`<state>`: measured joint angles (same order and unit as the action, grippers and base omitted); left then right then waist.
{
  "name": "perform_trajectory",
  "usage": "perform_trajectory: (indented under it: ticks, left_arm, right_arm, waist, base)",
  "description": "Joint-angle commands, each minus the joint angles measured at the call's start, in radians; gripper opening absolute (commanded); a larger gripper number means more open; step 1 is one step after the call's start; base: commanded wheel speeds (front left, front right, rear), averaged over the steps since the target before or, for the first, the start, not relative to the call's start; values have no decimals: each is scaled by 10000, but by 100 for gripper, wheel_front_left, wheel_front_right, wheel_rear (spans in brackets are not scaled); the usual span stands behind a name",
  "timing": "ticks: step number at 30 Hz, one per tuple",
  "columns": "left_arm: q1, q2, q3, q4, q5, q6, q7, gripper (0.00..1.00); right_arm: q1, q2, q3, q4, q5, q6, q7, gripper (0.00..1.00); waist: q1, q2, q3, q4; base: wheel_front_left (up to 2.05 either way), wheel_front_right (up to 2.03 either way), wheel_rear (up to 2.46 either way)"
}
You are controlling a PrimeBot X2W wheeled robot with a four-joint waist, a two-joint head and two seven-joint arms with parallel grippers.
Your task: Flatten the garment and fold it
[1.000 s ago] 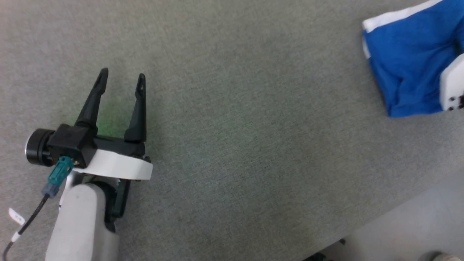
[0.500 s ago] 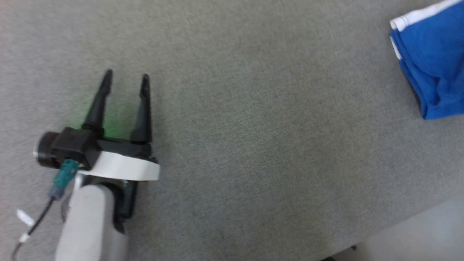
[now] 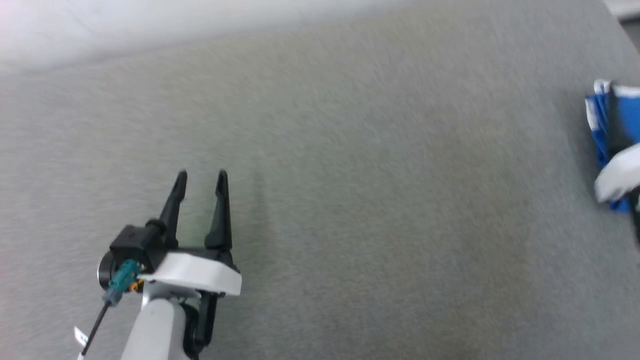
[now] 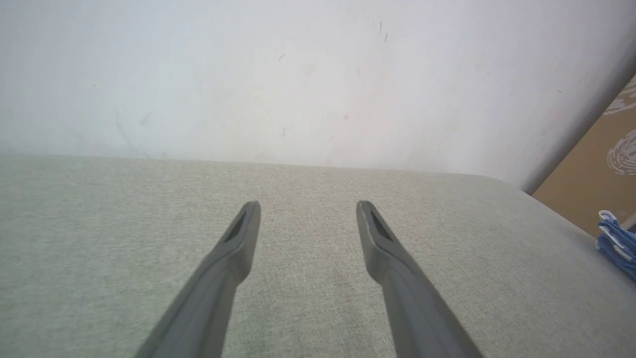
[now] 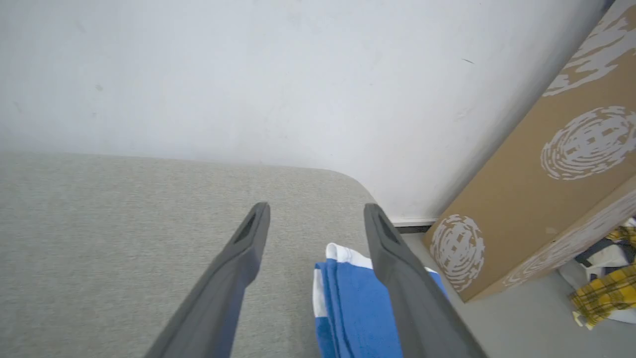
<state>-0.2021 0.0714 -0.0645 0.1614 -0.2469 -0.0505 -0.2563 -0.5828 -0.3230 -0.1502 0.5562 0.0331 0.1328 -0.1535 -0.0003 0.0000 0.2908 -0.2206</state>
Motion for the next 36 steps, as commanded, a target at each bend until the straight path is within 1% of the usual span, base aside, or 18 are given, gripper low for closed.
perform_trajectory:
  ticks: [1, 5, 9, 12, 15, 19, 26, 36]
  left_arm:
    - [204, -30, 66, 41, -46, 45, -50, 100]
    - [549, -92, 49, 114, -67, 36, -52, 100]
    - [746, -136, 96, 178, -71, 31, -53, 100]
    - [839, -162, 110, 222, -44, 45, -53, 100]
    - [918, -181, 122, 304, -34, 58, -54, 100]
    - [1082, -197, 111, 397, -10, 43, -54, 100]
    - [1372, -208, 67, 440, 28, -6, -54, 100]
    - [1512, -210, -16, 375, -44, 103, -54, 100]
  right_arm:
    - [684, 162, 203, -770, 371, -21, 177, 100]
    - [2350, 583, 481, -3006, 974, -21, 634, 100]
    - [3818, 1123, 526, -4871, 1156, -21, 946, 100]
    - [4682, 1592, 595, -5824, 1130, -21, 1034, 100]
    - [5350, 1987, 661, -6420, 999, -21, 1048, 100]
    - [6010, 2323, 774, -6793, 755, -21, 954, 100]
    - [6704, 2670, 668, -6749, 582, -21, 701, 100]
    - [6885, 2725, 755, -6444, 860, -21, 523, 100]
  waist:
    - [3, 0, -1720, 1530]
    - [3, 0, -2171, 1955]
    - [3, 0, -2415, 2280]
    - [3, 0, -2488, 2523]
    - [3, 0, -2580, 2779]
    - [3, 0, -2705, 3065]
    - [3, 0, -2801, 3326]
    - [3, 0, -2652, 3338]
  base:
    - [0, 0, 0]
    - [0, 0, 0]
    - [0, 0, 0]
    - [0, 0, 0]
    - [0, 0, 0]
    - [0, 0, 0]
    - [0, 0, 0]
    - [0, 0, 0]
